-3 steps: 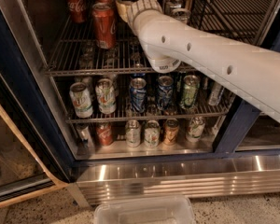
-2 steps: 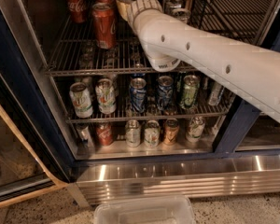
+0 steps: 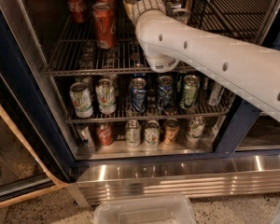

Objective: Pick water bottle from top shelf of fridge

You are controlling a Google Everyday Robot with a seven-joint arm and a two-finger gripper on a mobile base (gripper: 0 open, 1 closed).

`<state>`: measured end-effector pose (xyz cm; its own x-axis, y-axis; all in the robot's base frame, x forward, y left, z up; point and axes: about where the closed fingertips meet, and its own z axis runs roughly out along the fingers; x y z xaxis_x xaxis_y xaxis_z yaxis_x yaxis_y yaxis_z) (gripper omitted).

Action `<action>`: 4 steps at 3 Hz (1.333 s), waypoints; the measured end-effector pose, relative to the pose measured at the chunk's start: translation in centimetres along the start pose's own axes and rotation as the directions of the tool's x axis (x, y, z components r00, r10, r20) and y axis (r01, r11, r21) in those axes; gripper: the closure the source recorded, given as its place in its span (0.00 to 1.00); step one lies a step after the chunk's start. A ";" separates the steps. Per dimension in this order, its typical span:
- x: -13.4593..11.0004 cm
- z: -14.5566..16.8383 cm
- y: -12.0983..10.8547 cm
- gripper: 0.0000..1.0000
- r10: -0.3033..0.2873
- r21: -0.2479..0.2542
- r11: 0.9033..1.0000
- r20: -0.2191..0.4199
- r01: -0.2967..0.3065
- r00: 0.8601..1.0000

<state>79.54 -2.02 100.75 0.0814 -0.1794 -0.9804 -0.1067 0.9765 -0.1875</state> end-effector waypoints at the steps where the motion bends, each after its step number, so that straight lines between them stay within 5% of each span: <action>1: 0.4 0.1 -1.1 0.38 -0.028 0.041 0.999 -0.004 0.028 1.000; 4: 0.6 1.6 -2.0 0.37 0.012 0.030 0.999 0.032 -0.013 0.999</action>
Offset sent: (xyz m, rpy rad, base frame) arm 0.0097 -0.0293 -0.0082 -0.0272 -0.0111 -0.0888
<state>81.36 -3.87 100.65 0.1118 -0.1634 -0.9802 -0.0781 0.9819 -0.1725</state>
